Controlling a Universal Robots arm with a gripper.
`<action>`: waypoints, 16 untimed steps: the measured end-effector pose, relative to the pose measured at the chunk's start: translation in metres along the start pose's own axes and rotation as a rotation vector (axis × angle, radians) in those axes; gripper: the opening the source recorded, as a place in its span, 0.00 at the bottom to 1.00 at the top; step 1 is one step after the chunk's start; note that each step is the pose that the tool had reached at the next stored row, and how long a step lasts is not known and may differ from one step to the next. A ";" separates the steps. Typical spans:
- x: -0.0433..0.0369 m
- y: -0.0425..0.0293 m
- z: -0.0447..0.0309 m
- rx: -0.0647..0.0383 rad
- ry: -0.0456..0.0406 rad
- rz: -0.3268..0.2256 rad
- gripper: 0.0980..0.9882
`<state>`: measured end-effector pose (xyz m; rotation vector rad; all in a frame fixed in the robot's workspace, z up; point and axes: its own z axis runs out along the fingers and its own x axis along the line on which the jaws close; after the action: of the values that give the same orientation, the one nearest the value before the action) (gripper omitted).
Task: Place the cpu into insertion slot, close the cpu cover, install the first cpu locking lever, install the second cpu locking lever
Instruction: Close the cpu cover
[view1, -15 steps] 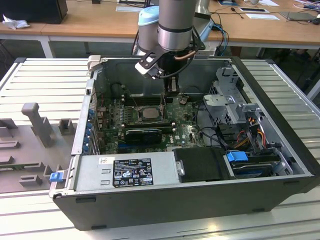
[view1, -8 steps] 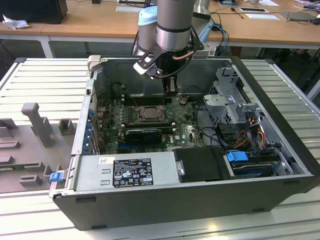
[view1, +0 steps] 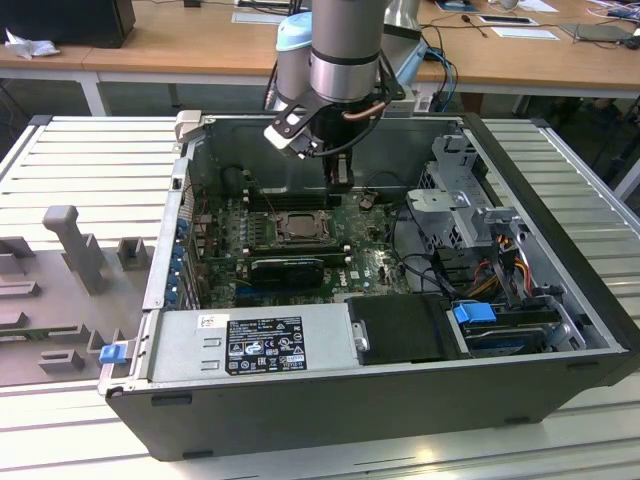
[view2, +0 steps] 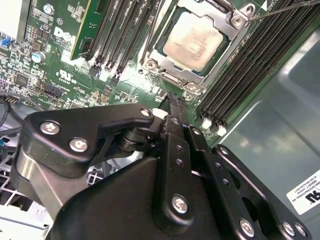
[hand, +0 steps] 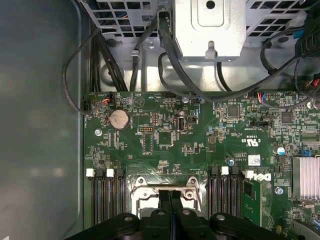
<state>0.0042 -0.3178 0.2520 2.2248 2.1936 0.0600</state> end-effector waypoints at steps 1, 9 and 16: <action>0.0000 -0.0002 0.0000 0.000 0.0000 0.000 0.01; 0.0000 -0.0039 0.0000 0.000 0.0000 0.000 0.01; -0.0001 -0.0098 0.0004 0.000 0.0001 0.000 0.01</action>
<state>-0.0056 -0.3178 0.2512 2.2248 2.1936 0.0602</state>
